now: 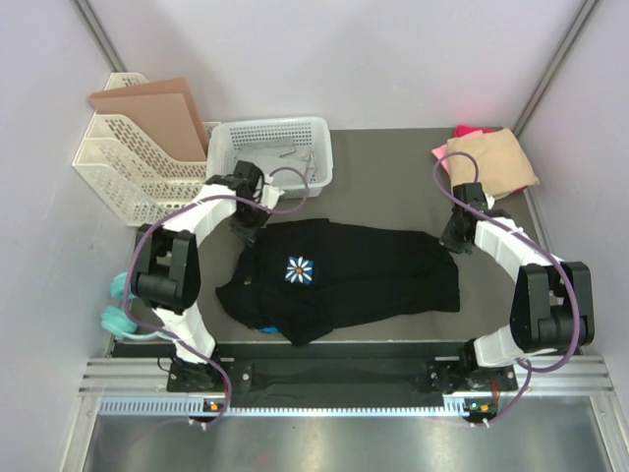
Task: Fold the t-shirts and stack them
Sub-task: Flatten out the tshirt
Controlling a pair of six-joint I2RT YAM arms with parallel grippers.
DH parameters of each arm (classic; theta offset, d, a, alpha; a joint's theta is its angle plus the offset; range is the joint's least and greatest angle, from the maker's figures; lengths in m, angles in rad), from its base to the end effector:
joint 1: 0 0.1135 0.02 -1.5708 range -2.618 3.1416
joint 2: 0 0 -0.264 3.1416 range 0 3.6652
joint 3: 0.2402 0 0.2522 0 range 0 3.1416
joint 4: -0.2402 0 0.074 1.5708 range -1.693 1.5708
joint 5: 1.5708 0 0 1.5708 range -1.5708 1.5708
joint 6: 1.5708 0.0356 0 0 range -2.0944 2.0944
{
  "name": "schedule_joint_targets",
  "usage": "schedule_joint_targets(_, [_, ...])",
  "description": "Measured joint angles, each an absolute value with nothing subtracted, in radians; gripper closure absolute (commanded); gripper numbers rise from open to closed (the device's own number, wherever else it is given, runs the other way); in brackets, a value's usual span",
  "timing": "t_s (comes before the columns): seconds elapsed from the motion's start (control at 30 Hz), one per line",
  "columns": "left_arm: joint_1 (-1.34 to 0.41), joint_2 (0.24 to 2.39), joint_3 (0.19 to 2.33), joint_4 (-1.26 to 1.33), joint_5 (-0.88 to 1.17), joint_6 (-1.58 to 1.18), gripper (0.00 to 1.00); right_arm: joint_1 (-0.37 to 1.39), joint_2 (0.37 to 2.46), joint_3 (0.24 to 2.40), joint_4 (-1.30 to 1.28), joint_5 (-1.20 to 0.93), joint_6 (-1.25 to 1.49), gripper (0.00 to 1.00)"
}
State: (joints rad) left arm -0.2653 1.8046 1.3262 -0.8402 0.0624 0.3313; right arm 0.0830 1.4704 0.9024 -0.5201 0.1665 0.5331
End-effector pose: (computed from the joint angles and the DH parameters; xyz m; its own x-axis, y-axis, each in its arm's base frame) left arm 0.3406 -0.0949 0.2047 -0.7937 0.5521 -0.2556 0.5656 0.8243 0.0241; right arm 0.2825 0.0176 0.1983 -0.7628 0.4395 -0.4744 0.4442 0.8892 0.1095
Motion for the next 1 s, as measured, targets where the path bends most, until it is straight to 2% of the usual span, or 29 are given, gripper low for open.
schedule_joint_targets(0.33, [-0.048,1.594,1.358,-0.894,-0.069,0.551,1.00,0.083,1.470,0.902,-0.521,0.186,0.533,1.00])
schedule_joint_targets(0.5, [-0.047,1.495,1.327,-0.891,-0.076,0.610,1.00,0.085,1.470,0.902,-0.524,0.186,0.533,1.00])
schedule_joint_targets(0.7, [-0.050,1.500,1.315,-0.908,-0.050,0.609,1.00,0.085,1.451,0.903,-0.528,0.183,0.535,1.00])
schedule_joint_targets(0.8, [-0.054,1.530,1.439,-0.991,-0.026,0.588,1.00,0.085,1.400,0.915,-0.545,0.168,0.536,1.00])
schedule_joint_targets(1.0, [-0.065,1.554,1.960,-1.089,0.087,0.520,1.00,0.106,1.140,1.074,-0.579,0.120,0.527,1.00])
